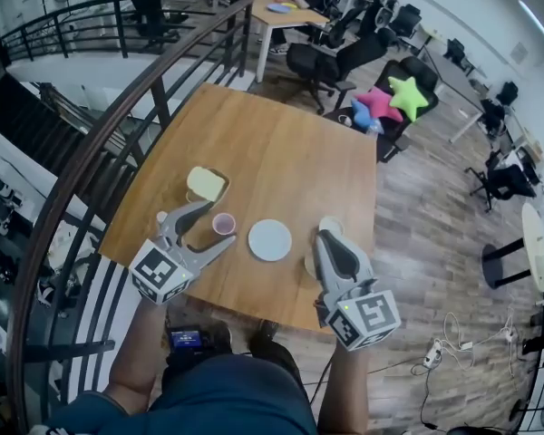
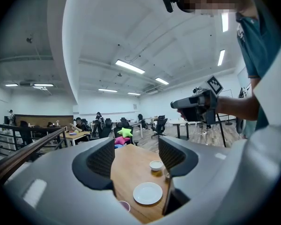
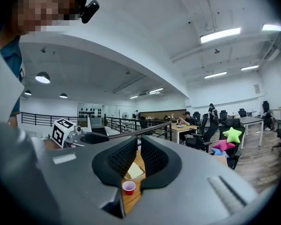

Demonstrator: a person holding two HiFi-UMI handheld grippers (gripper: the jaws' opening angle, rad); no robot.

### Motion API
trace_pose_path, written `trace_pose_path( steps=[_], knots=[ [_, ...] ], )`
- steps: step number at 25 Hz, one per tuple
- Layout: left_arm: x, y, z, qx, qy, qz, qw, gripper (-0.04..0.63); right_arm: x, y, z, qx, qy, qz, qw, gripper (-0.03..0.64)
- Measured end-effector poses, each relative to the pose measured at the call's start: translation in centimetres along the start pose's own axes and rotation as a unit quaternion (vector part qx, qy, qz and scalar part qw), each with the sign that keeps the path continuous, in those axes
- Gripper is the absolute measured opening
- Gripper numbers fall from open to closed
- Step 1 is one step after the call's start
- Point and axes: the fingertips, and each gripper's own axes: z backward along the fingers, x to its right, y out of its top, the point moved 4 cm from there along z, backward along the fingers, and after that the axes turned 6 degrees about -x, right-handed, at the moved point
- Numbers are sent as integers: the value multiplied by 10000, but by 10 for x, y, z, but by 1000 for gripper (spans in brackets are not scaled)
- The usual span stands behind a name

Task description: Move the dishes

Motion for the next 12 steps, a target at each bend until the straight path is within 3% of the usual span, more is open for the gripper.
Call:
trace_pose_path(
  steps=[12],
  knots=[
    [3,-8,-6,-58,-5,39,10000,284,9,-8,-1,-90,19,-58,9999,32]
  ],
)
